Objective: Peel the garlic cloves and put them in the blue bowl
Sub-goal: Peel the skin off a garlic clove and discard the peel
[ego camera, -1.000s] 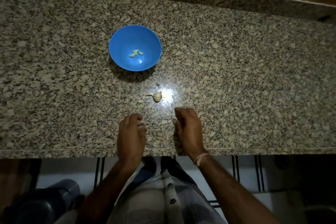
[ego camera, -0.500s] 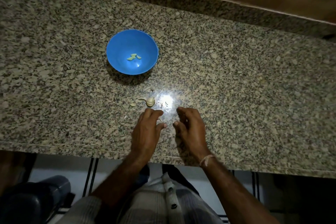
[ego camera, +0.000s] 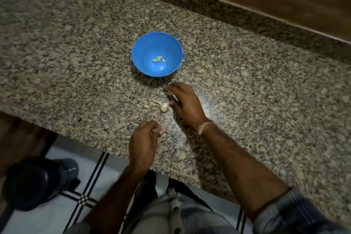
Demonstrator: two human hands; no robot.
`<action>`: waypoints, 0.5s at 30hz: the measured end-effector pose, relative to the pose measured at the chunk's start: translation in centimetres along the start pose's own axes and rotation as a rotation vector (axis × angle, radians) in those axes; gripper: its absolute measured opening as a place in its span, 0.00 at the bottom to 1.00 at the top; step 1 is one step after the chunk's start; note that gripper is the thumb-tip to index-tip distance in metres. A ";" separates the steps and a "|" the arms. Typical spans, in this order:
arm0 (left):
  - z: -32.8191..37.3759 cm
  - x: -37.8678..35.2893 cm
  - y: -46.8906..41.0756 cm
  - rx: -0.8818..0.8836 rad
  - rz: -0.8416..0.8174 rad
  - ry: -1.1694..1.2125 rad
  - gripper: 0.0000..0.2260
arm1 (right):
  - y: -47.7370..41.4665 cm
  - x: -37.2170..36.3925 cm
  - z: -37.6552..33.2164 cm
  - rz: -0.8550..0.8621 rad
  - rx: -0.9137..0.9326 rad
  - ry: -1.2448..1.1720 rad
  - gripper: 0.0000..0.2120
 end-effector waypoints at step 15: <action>-2.7 2.9 0.1 0.045 0.169 -0.023 0.10 | 9.9 -0.6 -1.0 0.108 -0.150 -0.053 0.15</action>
Point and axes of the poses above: each hand's wrist, its own y-axis away from the middle knuckle, its own x-axis out of the back of the hand, z = x × y, the point moved 3 cm from there along -y, towards the middle knuckle, and after that the axes turned 3 degrees about -y, right-handed, at the moved point
